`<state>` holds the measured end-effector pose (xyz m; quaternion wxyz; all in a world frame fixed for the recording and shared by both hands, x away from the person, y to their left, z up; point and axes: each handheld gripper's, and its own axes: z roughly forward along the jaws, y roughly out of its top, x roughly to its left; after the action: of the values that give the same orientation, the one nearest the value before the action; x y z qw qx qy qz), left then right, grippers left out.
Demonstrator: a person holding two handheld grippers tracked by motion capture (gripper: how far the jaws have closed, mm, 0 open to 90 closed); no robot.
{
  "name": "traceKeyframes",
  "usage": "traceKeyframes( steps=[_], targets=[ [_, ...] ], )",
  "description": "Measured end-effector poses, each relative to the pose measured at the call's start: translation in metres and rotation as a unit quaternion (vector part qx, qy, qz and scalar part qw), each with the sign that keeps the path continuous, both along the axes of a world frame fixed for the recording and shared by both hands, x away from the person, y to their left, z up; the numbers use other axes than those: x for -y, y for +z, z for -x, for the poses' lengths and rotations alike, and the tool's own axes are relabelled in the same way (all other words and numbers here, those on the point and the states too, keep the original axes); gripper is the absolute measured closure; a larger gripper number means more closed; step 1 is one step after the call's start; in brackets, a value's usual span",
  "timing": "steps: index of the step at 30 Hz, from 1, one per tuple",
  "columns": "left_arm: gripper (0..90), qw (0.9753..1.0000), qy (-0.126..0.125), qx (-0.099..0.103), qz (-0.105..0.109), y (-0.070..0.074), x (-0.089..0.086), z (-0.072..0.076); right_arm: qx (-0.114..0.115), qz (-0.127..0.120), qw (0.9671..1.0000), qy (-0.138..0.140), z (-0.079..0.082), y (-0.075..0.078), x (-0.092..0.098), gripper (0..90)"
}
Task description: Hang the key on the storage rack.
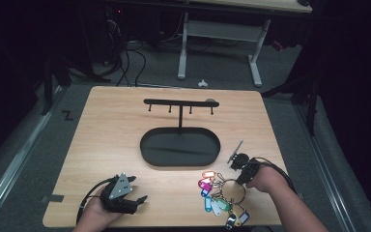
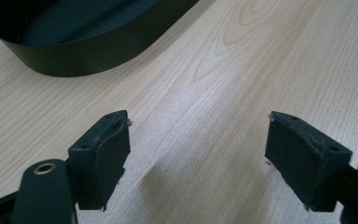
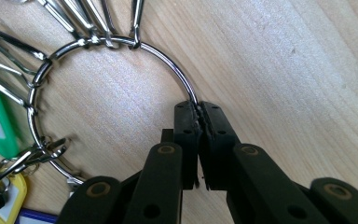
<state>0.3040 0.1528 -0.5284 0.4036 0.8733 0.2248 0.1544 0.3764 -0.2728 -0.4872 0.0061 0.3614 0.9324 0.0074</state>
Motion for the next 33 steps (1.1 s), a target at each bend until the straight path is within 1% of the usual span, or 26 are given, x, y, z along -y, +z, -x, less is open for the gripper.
traceKeyframes(
  steps=[1, 3, 8, 10, 11, 13, 15, 16, 17, 18, 19, 20, 24, 30, 33],
  targets=[
    [22.4, 1.0000, -0.001, -0.001, -0.001, 0.000, 0.000, 0.000, 0.001, 0.000, 1.0000, -0.004, 0.001, 0.000, 0.000, 86.3],
    [22.4, 1.0000, -0.002, -0.001, -0.002, 0.000, 0.001, 0.000, 0.008, 0.000, 1.0000, 0.001, 0.002, 0.000, 0.000, 86.7],
    [22.5, 1.0000, -0.002, -0.001, -0.003, 0.000, 0.001, 0.000, 0.010, -0.001, 0.9999, 0.004, 0.003, 0.000, 0.000, 86.9],
    [22.7, 1.0000, -0.002, -0.001, -0.003, 0.000, 0.001, 0.000, 0.014, 0.012, 0.9998, 0.009, 0.004, 0.001, -0.002, 86.9],
    [22.9, 1.0000, -0.002, -0.002, -0.003, 0.000, 0.001, -0.001, 0.014, 0.013, 0.9998, 0.008, 0.004, 0.001, -0.002, 86.9],
    [22.9, 1.0000, -0.002, -0.003, -0.003, -0.001, 0.001, -0.001, 0.015, 0.001, 0.9999, 0.004, 0.004, 0.004, 0.000, 86.9],
    [23.0, 1.0000, -0.002, -0.002, -0.004, -0.001, 0.001, -0.001, 0.016, -0.002, 0.9999, 0.000, 0.004, 0.007, 0.000, 86.9],
    [22.9, 1.0000, -0.003, -0.002, -0.003, 0.000, 0.000, 0.000, 0.021, -0.008, 0.9997, 0.000, 0.004, 0.013, 0.002, 86.8],
    [23.0, 1.0000, -0.003, -0.002, -0.003, 0.000, 0.000, 0.000, 0.021, -0.012, 0.9997, -0.006, 0.004, 0.016, 0.003, 86.9],
    [22.9, 1.0000, -0.003, -0.002, -0.003, 0.000, 0.000, 0.000, 0.021, -0.012, 0.9997, -0.006, 0.004, 0.016, 0.003, 86.9],
    [22.9, 1.0000, -0.002, -0.002, -0.002, 0.000, 0.000, 0.000, 0.024, -0.013, 0.9996, -0.006, 0.005, 0.019, 0.003, 86.9],
    [22.9, 1.0000, -0.002, -0.002, -0.002, 0.000, 0.000, 0.000, 0.028, -0.014, 0.9995, -0.008, 0.006, 0.025, 0.004, 86.9],
    [22.9, 1.0000, -0.003, -0.001, -0.002, 0.000, 0.001, 0.000, 0.036, -0.017, 0.9992, -0.007, 0.007, 0.038, 0.005, 86.8],
    [22.9, 1.0000, -0.002, 0.000, -0.001, 0.000, 0.001, -0.001, 0.047, -0.029, 0.9984, -0.008, 0.009, 0.060, 0.005, 86.9],
    [22.9, 1.0000, -0.002, 0.000, -0.001, 0.000, 0.001, 0.000, 0.045, -0.036, 0.9982, -0.015, 0.010, 0.069, 0.004, 87.1]
  ],
)
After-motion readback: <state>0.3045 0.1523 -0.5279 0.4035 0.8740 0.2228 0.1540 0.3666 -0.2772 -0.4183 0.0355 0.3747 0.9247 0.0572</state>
